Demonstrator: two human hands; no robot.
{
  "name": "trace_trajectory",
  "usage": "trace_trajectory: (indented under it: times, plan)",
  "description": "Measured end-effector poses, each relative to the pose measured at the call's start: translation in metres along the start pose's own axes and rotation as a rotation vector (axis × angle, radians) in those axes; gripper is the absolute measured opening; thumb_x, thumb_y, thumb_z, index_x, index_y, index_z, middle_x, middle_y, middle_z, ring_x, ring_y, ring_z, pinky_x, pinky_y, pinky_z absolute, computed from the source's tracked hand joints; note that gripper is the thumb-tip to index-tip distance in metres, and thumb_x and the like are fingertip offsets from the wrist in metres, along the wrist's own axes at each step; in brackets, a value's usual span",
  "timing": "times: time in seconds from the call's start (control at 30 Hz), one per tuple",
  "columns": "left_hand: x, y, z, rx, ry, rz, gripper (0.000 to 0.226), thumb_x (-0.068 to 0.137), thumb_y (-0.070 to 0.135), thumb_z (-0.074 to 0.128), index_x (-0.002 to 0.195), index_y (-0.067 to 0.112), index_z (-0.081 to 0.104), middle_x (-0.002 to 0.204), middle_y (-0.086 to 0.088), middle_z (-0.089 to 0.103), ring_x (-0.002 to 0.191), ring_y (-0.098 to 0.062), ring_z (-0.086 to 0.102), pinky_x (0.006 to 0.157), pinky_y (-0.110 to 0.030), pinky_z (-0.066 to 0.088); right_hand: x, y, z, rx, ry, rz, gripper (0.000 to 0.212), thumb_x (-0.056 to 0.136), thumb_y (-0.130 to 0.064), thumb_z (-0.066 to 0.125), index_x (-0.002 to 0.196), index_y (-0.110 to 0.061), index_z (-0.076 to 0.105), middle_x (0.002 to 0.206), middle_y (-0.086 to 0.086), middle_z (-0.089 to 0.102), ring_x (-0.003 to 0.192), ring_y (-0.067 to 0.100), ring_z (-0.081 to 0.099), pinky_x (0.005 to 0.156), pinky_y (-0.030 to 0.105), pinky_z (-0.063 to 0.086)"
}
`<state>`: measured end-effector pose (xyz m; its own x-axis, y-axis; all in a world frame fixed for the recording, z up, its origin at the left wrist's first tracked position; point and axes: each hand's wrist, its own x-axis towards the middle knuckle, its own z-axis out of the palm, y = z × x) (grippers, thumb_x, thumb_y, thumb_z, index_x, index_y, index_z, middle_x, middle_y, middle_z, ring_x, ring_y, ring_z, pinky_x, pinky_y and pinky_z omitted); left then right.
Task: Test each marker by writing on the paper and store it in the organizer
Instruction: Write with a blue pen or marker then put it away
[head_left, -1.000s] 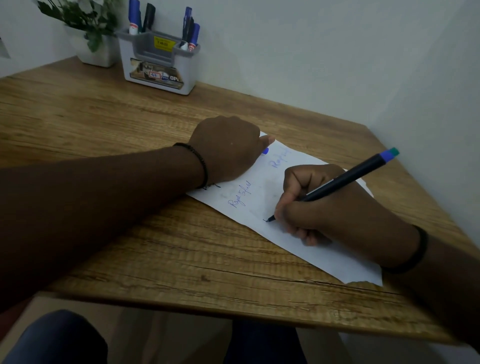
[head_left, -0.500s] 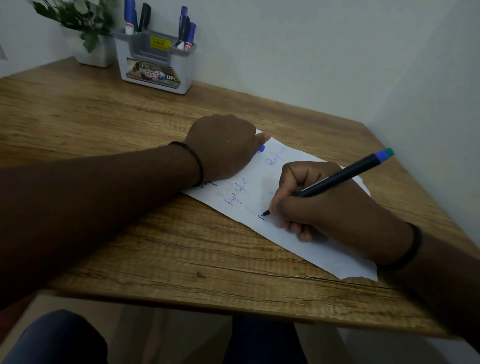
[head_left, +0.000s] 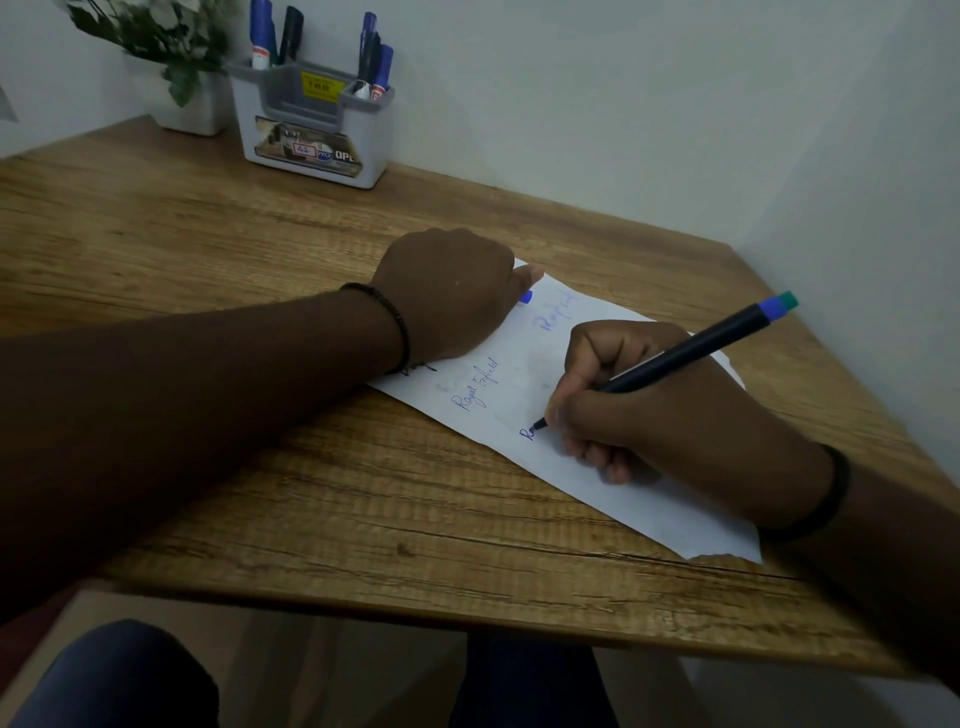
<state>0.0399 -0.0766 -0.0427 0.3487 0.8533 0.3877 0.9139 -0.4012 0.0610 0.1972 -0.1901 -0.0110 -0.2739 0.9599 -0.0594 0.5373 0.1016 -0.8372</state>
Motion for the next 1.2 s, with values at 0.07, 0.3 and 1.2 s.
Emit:
trace_trajectory:
  times: [0.07, 0.3, 1.2]
  plan:
    - [0.0004, -0.0005, 0.0007, -0.007, 0.007, 0.001, 0.045, 0.099, 0.050, 0.022, 0.069, 0.021, 0.039, 0.061, 0.005, 0.039, 0.053, -0.008, 0.034, 0.060, -0.031, 0.028, -0.0003, -0.0001, 0.0003, 0.005, 0.003, -0.004, 0.016, 0.085, 0.004, 0.066, 0.071, -0.002, 0.065, 0.059, 0.011, 0.068, 0.045, 0.012, 0.060, 0.043, 0.021, 0.048]
    - [0.0015, -0.0035, 0.0041, -0.010, 0.032, 0.004, 0.048, 0.098, 0.052, 0.022, 0.061, 0.024, 0.032, 0.060, 0.006, 0.038, 0.053, -0.008, 0.033, 0.060, -0.031, 0.028, -0.0001, 0.0008, -0.0001, 0.005, 0.020, 0.000, 0.017, 0.086, 0.004, 0.064, 0.070, -0.004, 0.064, 0.060, 0.013, 0.068, 0.047, 0.017, 0.060, 0.043, 0.022, 0.048]
    - [0.0019, -0.0065, 0.0090, -0.022, 0.066, 0.045, 0.049, 0.098, 0.053, 0.022, 0.061, 0.023, 0.034, 0.061, 0.008, 0.037, 0.060, -0.017, 0.039, 0.062, -0.030, 0.027, 0.0024, 0.0022, -0.0025, 0.040, 0.060, 0.030, 0.015, 0.087, 0.002, 0.064, 0.072, -0.001, 0.063, 0.059, 0.011, 0.068, 0.045, 0.013, 0.059, 0.042, 0.019, 0.046]
